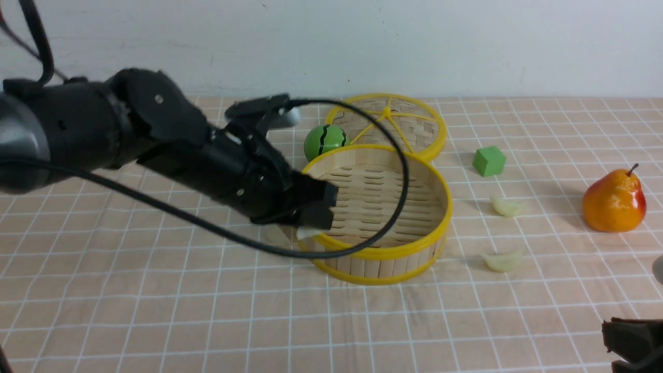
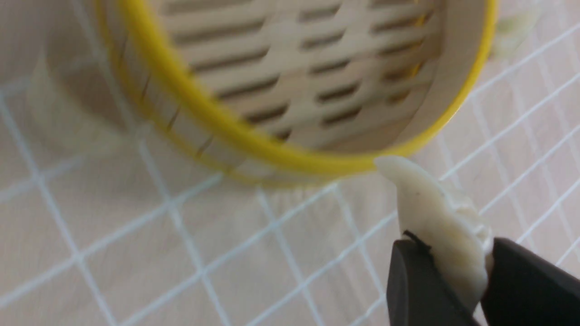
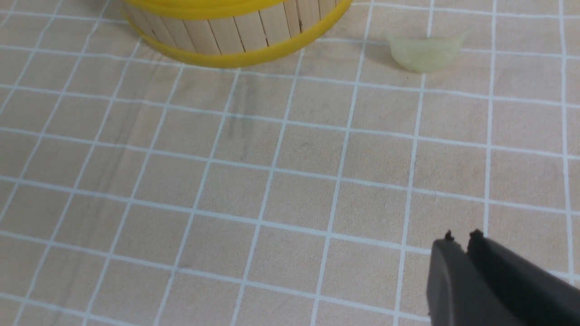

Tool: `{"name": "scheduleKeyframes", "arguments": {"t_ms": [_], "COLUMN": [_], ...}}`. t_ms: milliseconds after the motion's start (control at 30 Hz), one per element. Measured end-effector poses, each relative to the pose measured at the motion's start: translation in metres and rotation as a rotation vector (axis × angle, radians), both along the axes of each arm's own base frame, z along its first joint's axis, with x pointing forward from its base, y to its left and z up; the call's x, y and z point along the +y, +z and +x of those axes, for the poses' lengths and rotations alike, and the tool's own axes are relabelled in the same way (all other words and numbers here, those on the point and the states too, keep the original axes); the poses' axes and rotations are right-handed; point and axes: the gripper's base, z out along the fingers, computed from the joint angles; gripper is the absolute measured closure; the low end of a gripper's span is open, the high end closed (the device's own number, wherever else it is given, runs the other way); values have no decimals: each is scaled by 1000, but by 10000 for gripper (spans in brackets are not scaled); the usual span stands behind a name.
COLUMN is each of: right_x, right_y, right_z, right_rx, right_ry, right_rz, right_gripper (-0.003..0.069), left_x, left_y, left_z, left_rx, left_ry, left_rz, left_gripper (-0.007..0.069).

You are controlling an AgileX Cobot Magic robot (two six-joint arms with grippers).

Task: Put the dumplings into the steamer on the table with the brown tablecloth.
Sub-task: 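Place the dumpling into the bamboo steamer basket with the left gripper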

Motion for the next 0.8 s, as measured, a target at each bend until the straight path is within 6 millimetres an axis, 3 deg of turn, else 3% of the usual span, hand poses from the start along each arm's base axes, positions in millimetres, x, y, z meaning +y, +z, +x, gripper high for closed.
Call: {"name": "scheduleKeyframes", "arguments": {"t_ms": [67,133,333,433,667,800], "right_x": [0,0,0,0,0,0], "right_y": [0,0,0,0,0,0], "right_z": [0,0,0,0,0,0], "right_rx": [-1,-1,-3,-3,-3,-3], "right_ry": [0,0,-1,-1,-1,-1], "right_rz": [0,0,1,1,1,1], "right_gripper": [603,601,594,589,580,575], "left_x": [-14,-29,-50,-53,-62,-63], "left_y": [6,0,-54,-70,-76,-73], "left_z": [11,25,67,78,80,77], "left_rx": [-38,-58,-14,19,103,140], "left_ry": [-1,4,95,149,196,201], "left_rz": [33,93,285,303,207,185], "left_gripper": [446,446,446,435,209,155]}}
